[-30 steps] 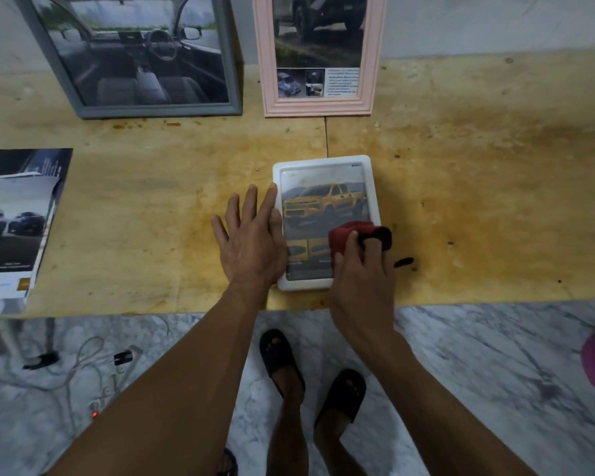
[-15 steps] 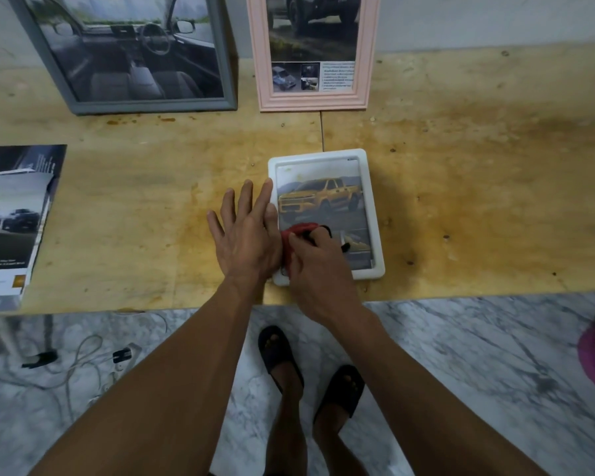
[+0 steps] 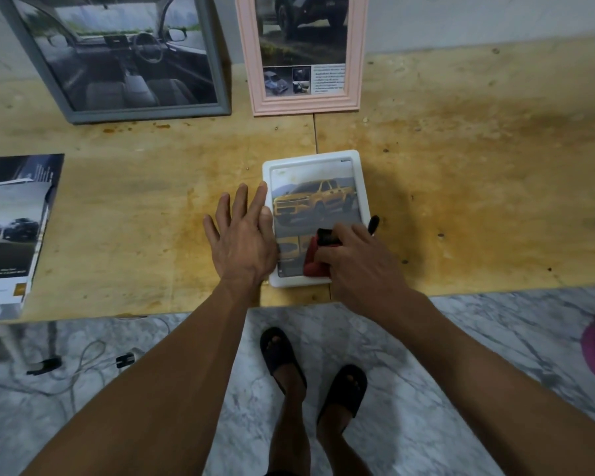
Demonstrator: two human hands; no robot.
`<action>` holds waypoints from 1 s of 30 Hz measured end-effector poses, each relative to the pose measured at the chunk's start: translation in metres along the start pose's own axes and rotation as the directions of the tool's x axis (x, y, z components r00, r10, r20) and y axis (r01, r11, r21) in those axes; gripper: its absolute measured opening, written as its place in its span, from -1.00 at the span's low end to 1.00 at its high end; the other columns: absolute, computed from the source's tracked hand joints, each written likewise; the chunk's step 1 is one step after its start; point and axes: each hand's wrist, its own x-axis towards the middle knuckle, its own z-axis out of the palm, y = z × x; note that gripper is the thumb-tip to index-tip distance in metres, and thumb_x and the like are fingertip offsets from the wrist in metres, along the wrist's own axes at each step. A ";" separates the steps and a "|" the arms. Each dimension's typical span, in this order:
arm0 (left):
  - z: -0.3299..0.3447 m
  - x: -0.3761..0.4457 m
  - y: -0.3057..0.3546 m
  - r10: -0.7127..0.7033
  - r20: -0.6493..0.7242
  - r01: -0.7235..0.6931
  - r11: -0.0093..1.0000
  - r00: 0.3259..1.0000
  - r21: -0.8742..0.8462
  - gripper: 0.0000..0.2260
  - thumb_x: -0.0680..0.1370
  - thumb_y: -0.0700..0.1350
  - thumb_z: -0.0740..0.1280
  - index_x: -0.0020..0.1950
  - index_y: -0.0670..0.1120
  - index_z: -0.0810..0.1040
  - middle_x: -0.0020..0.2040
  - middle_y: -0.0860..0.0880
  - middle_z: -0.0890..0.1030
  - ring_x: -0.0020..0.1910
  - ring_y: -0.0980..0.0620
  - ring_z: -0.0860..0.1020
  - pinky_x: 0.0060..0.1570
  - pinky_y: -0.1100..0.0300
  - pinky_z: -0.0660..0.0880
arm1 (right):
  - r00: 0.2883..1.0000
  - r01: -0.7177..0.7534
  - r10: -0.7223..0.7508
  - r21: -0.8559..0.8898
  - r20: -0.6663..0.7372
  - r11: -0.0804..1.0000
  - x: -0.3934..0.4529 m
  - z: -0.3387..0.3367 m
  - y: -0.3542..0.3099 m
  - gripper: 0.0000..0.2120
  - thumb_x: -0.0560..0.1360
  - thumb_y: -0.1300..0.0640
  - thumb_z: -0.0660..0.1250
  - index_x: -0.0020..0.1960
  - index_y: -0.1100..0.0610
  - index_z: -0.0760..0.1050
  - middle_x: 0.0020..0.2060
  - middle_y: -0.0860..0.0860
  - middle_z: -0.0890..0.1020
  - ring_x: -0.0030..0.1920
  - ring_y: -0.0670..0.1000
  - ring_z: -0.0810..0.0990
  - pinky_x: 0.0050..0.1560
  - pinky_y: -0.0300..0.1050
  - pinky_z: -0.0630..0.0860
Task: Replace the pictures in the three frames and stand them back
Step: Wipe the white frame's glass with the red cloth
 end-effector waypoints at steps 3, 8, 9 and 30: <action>0.000 0.000 -0.001 0.003 -0.003 -0.003 1.000 1.000 -0.006 -0.56 0.70 0.16 -0.12 0.60 0.23 0.11 0.63 0.08 0.12 0.61 -0.05 -0.05 0.52 -0.27 -0.14 | 0.999 -0.033 0.031 -0.052 -0.024 0.998 -0.008 -0.005 0.020 -0.88 0.46 0.14 0.38 -0.03 0.05 0.64 -0.05 0.06 0.48 -0.02 0.13 0.43 -0.11 -0.01 0.34; -0.001 0.000 0.001 0.000 -0.010 0.000 1.000 1.000 -0.001 -0.56 0.70 0.14 -0.12 0.60 0.23 0.12 0.62 0.08 0.13 0.61 -0.06 -0.03 0.51 -0.27 -0.12 | 0.998 -0.042 0.048 -0.114 0.046 0.993 -0.006 -0.018 0.032 -0.84 0.52 0.13 0.29 0.05 0.04 0.60 0.00 0.02 0.44 0.04 0.11 0.41 -0.10 -0.07 0.27; -0.001 0.000 0.001 -0.001 -0.009 0.001 1.000 1.000 0.004 -0.56 0.70 0.14 -0.12 0.60 0.23 0.12 0.62 0.08 0.12 0.61 -0.06 -0.03 0.51 -0.27 -0.12 | 0.995 -0.083 0.087 -0.080 0.041 0.993 0.000 -0.022 0.031 -0.82 0.54 0.13 0.26 0.08 0.05 0.59 0.01 0.03 0.43 0.06 0.12 0.42 -0.09 -0.07 0.30; 0.007 0.003 -0.001 -0.015 -0.068 0.017 0.999 0.998 0.028 -0.59 0.70 0.13 -0.03 0.56 0.22 0.21 0.59 0.12 0.20 0.60 -0.04 0.04 0.52 -0.26 -0.04 | 0.915 -0.309 0.339 0.162 -0.217 0.937 0.118 0.000 0.012 -0.79 0.58 0.21 0.20 0.16 0.20 0.53 0.15 0.18 0.46 0.11 0.16 0.47 -0.04 -0.13 0.31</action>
